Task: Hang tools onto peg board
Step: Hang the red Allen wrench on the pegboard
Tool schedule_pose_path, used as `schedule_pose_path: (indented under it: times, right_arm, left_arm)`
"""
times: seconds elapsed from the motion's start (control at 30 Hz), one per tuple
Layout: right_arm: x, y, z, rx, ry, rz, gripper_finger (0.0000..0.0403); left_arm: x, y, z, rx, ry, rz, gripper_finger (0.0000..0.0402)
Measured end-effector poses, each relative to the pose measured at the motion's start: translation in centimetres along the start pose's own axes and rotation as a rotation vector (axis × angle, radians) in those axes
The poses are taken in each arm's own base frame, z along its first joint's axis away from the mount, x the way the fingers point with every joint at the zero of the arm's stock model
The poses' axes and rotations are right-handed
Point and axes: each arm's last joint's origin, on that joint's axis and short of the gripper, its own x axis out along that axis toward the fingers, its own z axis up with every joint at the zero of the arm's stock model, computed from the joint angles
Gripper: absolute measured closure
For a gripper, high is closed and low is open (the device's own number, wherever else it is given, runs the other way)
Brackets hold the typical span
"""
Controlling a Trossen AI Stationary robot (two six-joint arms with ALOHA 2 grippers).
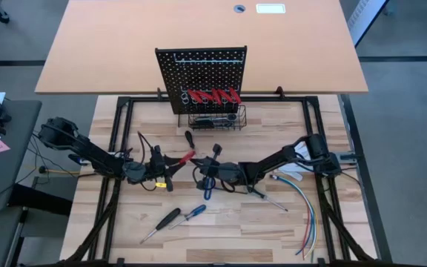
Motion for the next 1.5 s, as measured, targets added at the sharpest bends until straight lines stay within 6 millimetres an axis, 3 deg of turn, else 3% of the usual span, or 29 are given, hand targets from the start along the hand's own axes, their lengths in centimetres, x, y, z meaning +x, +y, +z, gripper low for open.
schedule_pose_path:
  times: [0.1, 0.3, 0.57, 0.7, 0.83, 1.0, 1.17, 1.27, 1.4, 1.5]
  right_arm:
    - [0.0, 0.0, 0.0, -0.002, 0.003, 0.000, 0.0403]
    - [-0.2, 0.3, 0.0, -0.029, 0.005, 0.009, 0.0392]
    - [-1.8, 0.3, 2.2, -0.124, 0.072, 0.028, 0.0273]
    - [-3.0, -0.8, 3.1, -0.164, 0.202, 0.030, 0.0215]
    - [-4.1, -1.6, 3.1, -0.161, 0.334, 0.021, 0.0182]
    - [-4.9, -1.7, 2.4, -0.139, 0.435, 0.013, 0.0176]
    - [-4.6, -1.2, 1.4, -0.152, 0.451, 0.016, 0.0182]
    - [-4.3, -1.2, 1.3, -0.139, 0.437, 0.012, 0.0184]
    - [-4.3, -1.1, 0.9, -0.152, 0.450, 0.013, 0.0184]
    - [-4.3, -1.1, 1.1, -0.143, 0.439, 0.013, 0.0184]
  left_arm:
    - [0.0, 0.0, 0.0, 0.018, 0.001, 0.000, 0.0371]
    - [0.0, 0.0, 0.0, 0.045, 0.002, -0.005, 0.0371]
    - [-0.3, -0.1, 0.3, 0.079, -0.001, -0.024, 0.0371]
    - [-0.9, 0.2, 1.1, 0.093, 0.003, -0.023, 0.0371]
    - [-1.6, 0.7, 2.4, 0.148, 0.032, 0.029, 0.0371]
    - [-2.0, 0.7, 7.7, 0.321, 0.065, 0.176, 0.0371]
    - [-1.9, 1.8, 15.9, 0.437, 0.083, 0.324, 0.0371]
    - [-1.4, 2.9, 19.8, 0.485, 0.082, 0.420, 0.0371]
    - [0.1, 4.3, 22.9, 0.520, 0.073, 0.433, 0.0371]
    - [1.8, 5.6, 23.0, 0.530, 0.111, 0.461, 0.0371]
